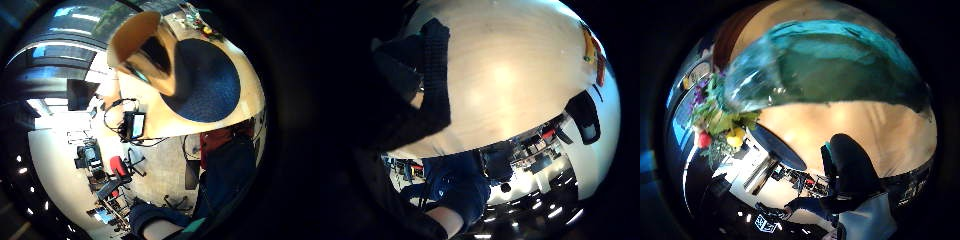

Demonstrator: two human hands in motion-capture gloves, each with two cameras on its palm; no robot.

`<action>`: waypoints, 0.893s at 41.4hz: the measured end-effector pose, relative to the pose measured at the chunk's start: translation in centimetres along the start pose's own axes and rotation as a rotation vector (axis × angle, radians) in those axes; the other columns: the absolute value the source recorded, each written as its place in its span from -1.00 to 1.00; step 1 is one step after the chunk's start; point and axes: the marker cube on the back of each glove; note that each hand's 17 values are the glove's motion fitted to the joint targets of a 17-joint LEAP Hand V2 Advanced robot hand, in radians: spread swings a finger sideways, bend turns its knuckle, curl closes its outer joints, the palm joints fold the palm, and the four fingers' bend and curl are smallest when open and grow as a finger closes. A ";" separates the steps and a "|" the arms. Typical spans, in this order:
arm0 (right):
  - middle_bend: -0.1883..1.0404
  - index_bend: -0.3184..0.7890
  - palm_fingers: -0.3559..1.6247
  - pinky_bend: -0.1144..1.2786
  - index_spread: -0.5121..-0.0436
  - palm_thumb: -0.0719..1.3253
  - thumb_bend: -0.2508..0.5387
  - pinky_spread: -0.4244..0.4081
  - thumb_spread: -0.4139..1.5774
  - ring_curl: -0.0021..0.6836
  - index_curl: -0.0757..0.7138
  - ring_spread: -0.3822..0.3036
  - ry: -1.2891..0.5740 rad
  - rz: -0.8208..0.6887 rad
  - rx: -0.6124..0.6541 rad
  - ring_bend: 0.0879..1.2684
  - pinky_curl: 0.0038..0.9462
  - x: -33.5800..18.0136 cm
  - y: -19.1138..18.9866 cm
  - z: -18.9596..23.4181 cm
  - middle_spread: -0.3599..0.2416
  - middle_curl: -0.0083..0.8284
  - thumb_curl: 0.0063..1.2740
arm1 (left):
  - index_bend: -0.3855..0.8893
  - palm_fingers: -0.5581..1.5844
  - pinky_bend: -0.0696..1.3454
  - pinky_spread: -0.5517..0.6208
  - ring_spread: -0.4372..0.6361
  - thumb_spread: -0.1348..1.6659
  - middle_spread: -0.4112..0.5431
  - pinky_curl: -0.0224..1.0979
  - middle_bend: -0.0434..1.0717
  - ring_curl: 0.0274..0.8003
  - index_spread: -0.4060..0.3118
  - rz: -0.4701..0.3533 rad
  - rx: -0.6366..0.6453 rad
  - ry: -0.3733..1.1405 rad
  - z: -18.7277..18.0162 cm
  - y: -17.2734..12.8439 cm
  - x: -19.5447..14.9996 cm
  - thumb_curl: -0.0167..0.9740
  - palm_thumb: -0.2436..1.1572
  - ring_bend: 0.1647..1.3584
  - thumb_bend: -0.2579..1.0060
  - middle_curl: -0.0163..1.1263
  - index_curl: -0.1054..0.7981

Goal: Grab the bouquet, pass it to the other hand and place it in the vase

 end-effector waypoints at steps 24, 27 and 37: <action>0.00 0.33 0.28 -0.40 -0.01 0.51 -0.20 0.23 0.46 0.11 0.02 -0.70 -0.125 -0.109 0.370 -0.12 -0.48 -1.8 -0.2 1.1 -0.43 0.17 -0.37 | -0.13 -0.33 -0.44 0.51 0.44 0.52 0.26 -0.37 -0.62 -0.41 -0.04 0.062 -0.046 0.023 2.7 -1.2 2.2 -0.47 -0.43 -0.42 -0.62 -0.49 0.03; -0.03 0.27 0.36 -0.40 0.02 0.60 -0.13 -0.03 0.48 0.15 0.06 -0.70 -0.164 -0.082 0.375 -0.09 -0.46 -1.7 -0.6 1.4 -0.44 0.18 -0.36 | -0.13 -0.33 -0.44 0.51 0.45 0.52 0.26 -0.37 -0.62 -0.41 -0.04 0.066 -0.056 0.019 2.7 -1.1 2.4 -0.47 -0.43 -0.42 -0.62 -0.49 0.04; 0.00 0.21 0.53 -0.27 0.11 0.71 -0.12 -0.51 0.50 0.30 0.23 -0.65 -0.214 -0.008 0.353 -0.15 -0.25 -1.3 -0.5 2.1 -0.48 0.31 -0.35 | -0.12 -0.33 -0.44 0.52 0.47 0.53 0.26 -0.36 -0.63 -0.40 -0.04 0.061 -0.050 0.014 2.3 -1.2 2.3 -0.46 -0.43 -0.43 -0.61 -0.48 0.05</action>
